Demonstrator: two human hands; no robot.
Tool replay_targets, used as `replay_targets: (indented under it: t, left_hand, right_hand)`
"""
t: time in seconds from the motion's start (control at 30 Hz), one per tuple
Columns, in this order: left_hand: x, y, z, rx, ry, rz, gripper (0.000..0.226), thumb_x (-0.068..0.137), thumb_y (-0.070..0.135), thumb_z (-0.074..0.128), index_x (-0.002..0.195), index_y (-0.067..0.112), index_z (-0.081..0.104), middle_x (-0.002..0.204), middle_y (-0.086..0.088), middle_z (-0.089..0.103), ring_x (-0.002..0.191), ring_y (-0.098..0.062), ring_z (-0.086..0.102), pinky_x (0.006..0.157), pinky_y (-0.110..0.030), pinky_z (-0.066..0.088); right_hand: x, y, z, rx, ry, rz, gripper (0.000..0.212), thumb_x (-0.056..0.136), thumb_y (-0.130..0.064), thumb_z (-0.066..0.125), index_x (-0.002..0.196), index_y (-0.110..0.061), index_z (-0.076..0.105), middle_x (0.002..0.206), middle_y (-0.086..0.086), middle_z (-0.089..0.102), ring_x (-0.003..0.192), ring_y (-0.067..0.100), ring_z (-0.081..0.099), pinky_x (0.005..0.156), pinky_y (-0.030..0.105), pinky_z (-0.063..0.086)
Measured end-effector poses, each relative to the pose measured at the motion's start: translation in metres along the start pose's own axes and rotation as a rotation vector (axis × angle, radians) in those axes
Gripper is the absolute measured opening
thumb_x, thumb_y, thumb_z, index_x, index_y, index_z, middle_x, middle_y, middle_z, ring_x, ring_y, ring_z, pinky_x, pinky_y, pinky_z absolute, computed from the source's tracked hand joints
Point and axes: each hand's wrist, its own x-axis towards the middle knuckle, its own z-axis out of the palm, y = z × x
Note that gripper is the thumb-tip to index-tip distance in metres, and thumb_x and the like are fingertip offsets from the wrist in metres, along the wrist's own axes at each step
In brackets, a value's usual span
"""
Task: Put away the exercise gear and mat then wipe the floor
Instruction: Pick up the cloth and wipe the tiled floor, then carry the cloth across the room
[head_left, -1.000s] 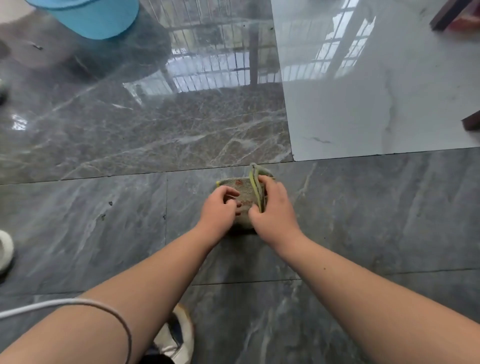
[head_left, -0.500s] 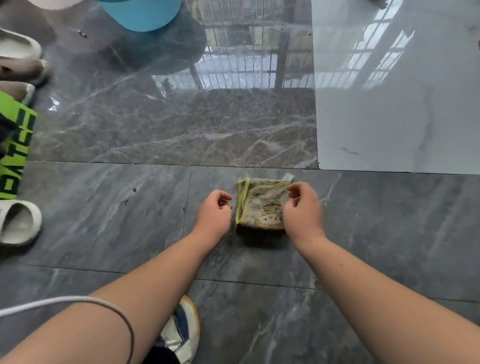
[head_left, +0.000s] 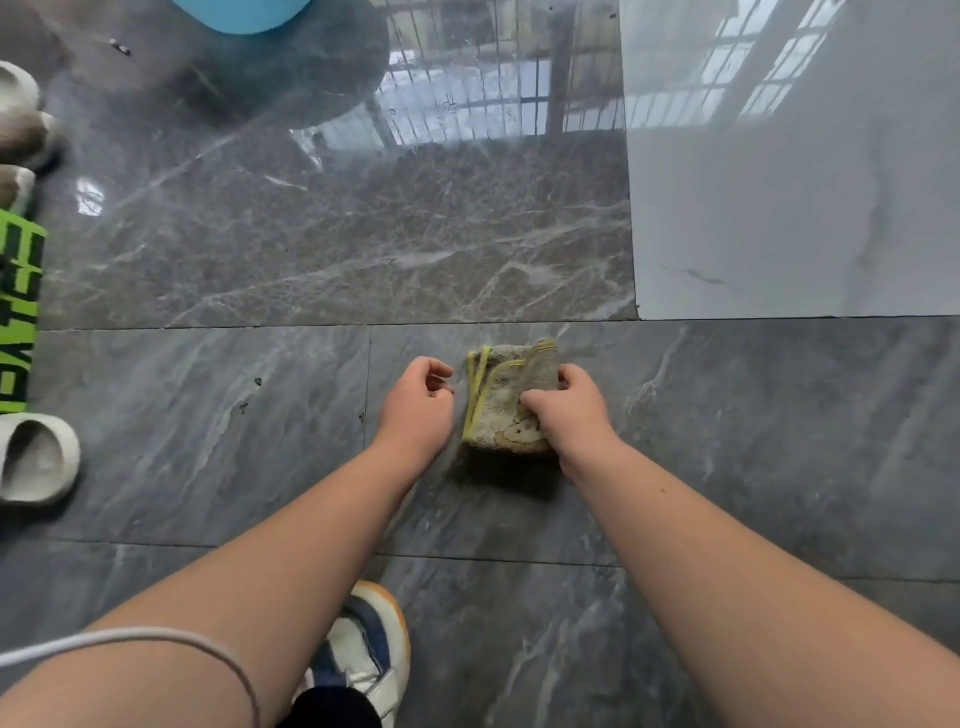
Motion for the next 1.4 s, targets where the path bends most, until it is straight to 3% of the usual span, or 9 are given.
replay_targets:
  t: [0.07, 0.2, 0.37, 0.63, 0.77, 0.93, 1.13, 1.23, 1.4]
  left_hand:
    - [-0.009, 0.004, -0.006, 0.126, -0.035, 0.032, 0.028, 0.089, 0.004, 0.045, 0.105, 0.024, 0.056, 0.106, 0.001, 0.061, 0.101, -0.019, 0.058, 0.078, -0.021, 0.043]
    - [-0.036, 0.015, -0.024, 0.491, -0.147, 0.173, 0.048, 0.089, 0.01, 0.049, 0.136, 0.018, 0.048, 0.138, -0.004, 0.05, 0.13, -0.023, 0.041, 0.107, -0.039, 0.037]
    - [-0.098, 0.041, -0.052, 0.77, -0.234, 0.435, 0.059, 0.083, 0.018, 0.052, 0.141, 0.015, 0.043, 0.144, -0.007, 0.047, 0.139, -0.031, 0.036, 0.111, -0.048, 0.033]
    - [-0.237, 0.173, -0.105, 1.003, -0.431, 0.474, 0.078, 0.089, 0.023, 0.051, 0.155, 0.022, 0.011, 0.163, -0.006, 0.016, 0.15, -0.028, 0.01, 0.12, -0.049, 0.014]
    - [-0.305, 0.293, -0.149, 0.952, -0.454, 0.559, 0.075, 0.091, 0.022, 0.046, 0.156, 0.025, 0.007, 0.163, -0.007, 0.014, 0.15, -0.028, 0.009, 0.121, -0.047, 0.011]
    - [-0.382, 0.44, -0.212, 0.879, -0.449, 0.735, 0.073, 0.091, 0.024, 0.044, 0.155, 0.025, 0.009, 0.163, -0.006, 0.016, 0.15, -0.028, 0.01, 0.121, -0.049, 0.012]
    - [-0.46, 0.581, -0.284, 0.662, -0.465, 0.931, 0.066, 0.095, 0.023, 0.046, 0.154, 0.029, 0.016, 0.16, -0.001, 0.026, 0.147, -0.025, 0.022, 0.119, -0.044, 0.023]
    - [-0.505, 0.629, -0.304, 0.376, -0.703, 0.805, 0.061, 0.094, 0.033, 0.059, 0.148, 0.03, 0.03, 0.145, -0.004, 0.048, 0.127, -0.022, 0.05, 0.107, -0.04, 0.042]
    - [-0.596, 0.679, -0.314, 0.203, -1.271, 0.608, 0.086, 0.076, 0.053, 0.076, 0.146, 0.029, 0.032, 0.137, -0.002, 0.052, 0.121, -0.017, 0.056, 0.097, -0.033, 0.05]
  right_hand:
    - [-0.005, -0.003, -0.005, -0.056, -0.034, -0.023, 0.019, 0.077, -0.01, 0.065, 0.088, -0.022, 0.056, 0.09, 0.005, 0.068, 0.084, 0.027, 0.069, 0.078, 0.049, 0.059]
    - [-0.026, -0.004, -0.016, -0.182, -0.095, -0.073, 0.021, 0.09, -0.012, 0.052, 0.108, -0.022, 0.048, 0.099, -0.001, 0.062, 0.086, 0.017, 0.059, 0.072, 0.033, 0.05]
    - [-0.094, -0.012, -0.047, -0.224, -0.03, -0.095, 0.026, 0.091, -0.01, 0.048, 0.114, -0.023, 0.047, 0.104, -0.001, 0.06, 0.094, 0.022, 0.055, 0.079, 0.029, 0.04]
    - [-0.261, -0.1, -0.169, -0.305, 0.058, -0.076, 0.045, 0.088, -0.006, 0.044, 0.122, -0.032, 0.058, 0.101, -0.005, 0.065, 0.094, 0.021, 0.058, 0.076, 0.027, 0.044]
    - [-0.356, -0.182, -0.25, -0.331, 0.112, -0.092, 0.039, 0.093, -0.015, 0.046, 0.127, -0.033, 0.056, 0.11, -0.004, 0.068, 0.101, 0.023, 0.061, 0.089, 0.041, 0.051]
    - [-0.478, -0.29, -0.344, -0.274, 0.23, -0.148, 0.034, 0.1, -0.019, 0.048, 0.131, -0.03, 0.054, 0.105, -0.012, 0.06, 0.098, 0.015, 0.058, 0.08, 0.028, 0.041]
    - [-0.633, -0.374, -0.406, -0.192, 0.544, -0.271, 0.02, 0.095, -0.019, 0.054, 0.114, -0.025, 0.06, 0.092, -0.016, 0.062, 0.087, 0.008, 0.06, 0.081, 0.036, 0.052]
    - [-0.714, -0.388, -0.415, -0.067, 0.738, -0.307, 0.015, 0.093, -0.018, 0.058, 0.106, -0.023, 0.06, 0.093, -0.008, 0.064, 0.088, 0.013, 0.062, 0.079, 0.035, 0.051]
    - [-0.832, -0.385, -0.418, 0.192, 0.899, -0.318, 0.024, 0.092, -0.016, 0.059, 0.113, -0.026, 0.062, 0.101, -0.005, 0.068, 0.096, 0.013, 0.065, 0.089, 0.046, 0.055]
